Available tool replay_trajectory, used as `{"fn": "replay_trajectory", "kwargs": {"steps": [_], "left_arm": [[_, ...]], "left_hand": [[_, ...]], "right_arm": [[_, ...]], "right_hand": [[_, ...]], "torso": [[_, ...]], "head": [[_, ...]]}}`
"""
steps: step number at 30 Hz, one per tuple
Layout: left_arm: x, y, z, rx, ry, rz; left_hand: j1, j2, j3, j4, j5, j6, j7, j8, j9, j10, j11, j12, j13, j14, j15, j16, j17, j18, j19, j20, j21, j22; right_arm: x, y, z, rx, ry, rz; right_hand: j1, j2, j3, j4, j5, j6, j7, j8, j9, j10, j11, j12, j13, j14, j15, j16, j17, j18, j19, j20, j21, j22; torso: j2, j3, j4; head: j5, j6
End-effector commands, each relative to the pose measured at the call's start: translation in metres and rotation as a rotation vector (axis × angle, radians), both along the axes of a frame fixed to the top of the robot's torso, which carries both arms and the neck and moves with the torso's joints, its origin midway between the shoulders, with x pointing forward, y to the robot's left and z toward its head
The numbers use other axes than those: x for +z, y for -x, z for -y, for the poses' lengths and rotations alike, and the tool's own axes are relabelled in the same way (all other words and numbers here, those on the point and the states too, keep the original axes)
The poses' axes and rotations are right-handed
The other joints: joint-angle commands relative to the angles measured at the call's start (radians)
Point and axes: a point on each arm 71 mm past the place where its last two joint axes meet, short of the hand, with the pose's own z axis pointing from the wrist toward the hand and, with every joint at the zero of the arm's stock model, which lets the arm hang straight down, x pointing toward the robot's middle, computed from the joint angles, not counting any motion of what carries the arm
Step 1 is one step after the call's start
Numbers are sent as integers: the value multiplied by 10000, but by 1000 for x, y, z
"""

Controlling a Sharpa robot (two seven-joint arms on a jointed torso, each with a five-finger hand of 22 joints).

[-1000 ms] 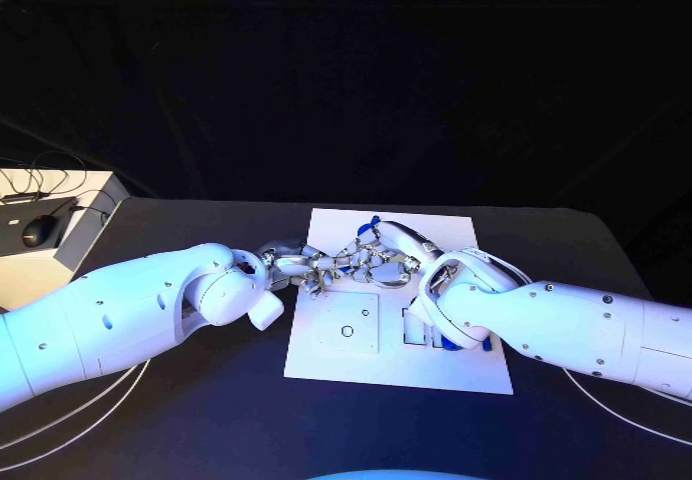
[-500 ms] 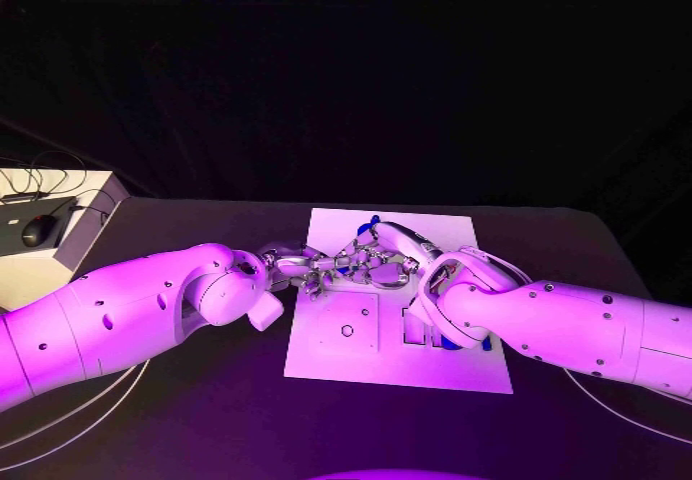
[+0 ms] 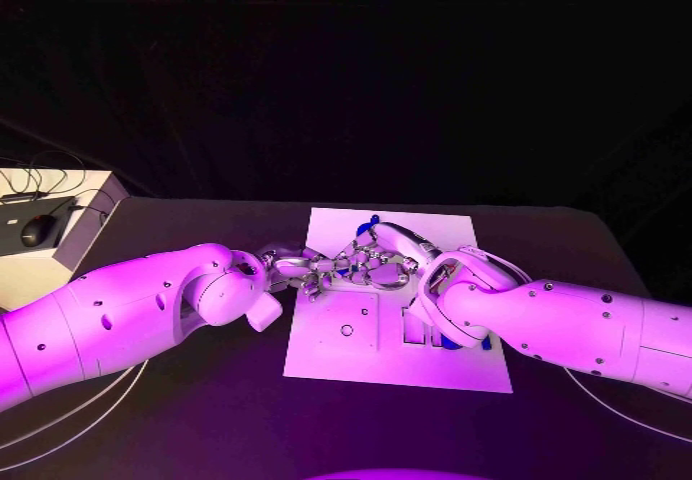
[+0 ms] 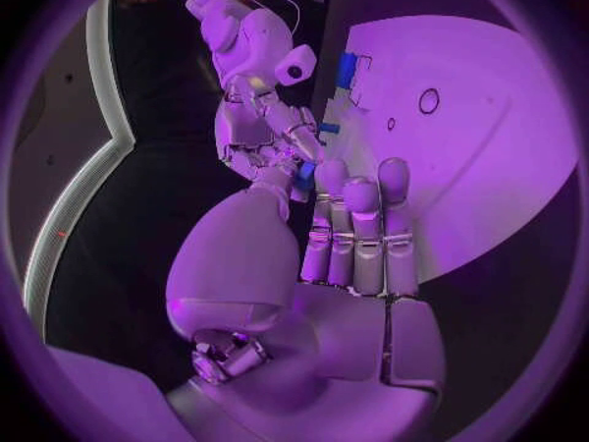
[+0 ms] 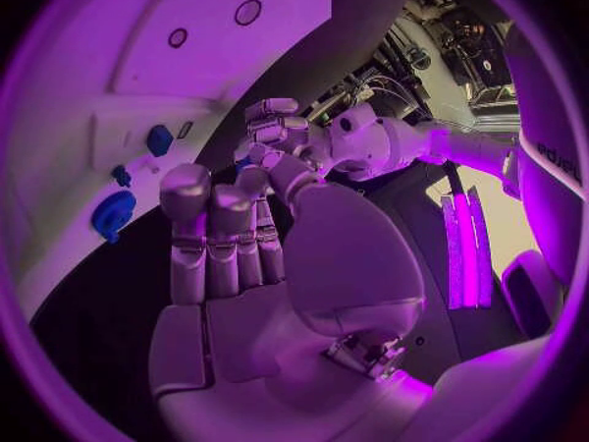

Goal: Assemble the parts on the task board

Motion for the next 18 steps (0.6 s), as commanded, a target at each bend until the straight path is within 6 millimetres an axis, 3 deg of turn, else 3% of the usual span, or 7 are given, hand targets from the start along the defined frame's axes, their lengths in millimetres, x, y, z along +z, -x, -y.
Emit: {"fn": "replay_trajectory", "kwargs": {"steps": [1,18], "left_arm": [[3,2,5,-440,293,25],[2,4,4,-532,345,-165]], "left_hand": [[68,51,151,-13,44,-14,-60,19,131,-65,-39,67,15,-22,-23,55,21,-114,-24,-40,35,20],[42,-29,434,-66,42,-5,-63,-18,185,-70,-36,60,26,-36,-20,61,37,-119,-31,-42,25,35]], "right_arm": [[-4,-1,2,51,288,-164],[-5,-1,3,54,361,-220]], "right_hand": [[43,89,-1,-45,43,224,187,29,12,-85,-14,-53,13,-51,30,-58,15,-84,-87,14,16,755],[54,105,3,-65,42,225,187,32,12,-87,-13,-61,14,-60,32,-75,12,-86,-94,16,27,757]], "torso": [[-6,-6,4],[2,-1,1]], "head": [[3,-16],[-14,-41]]}}
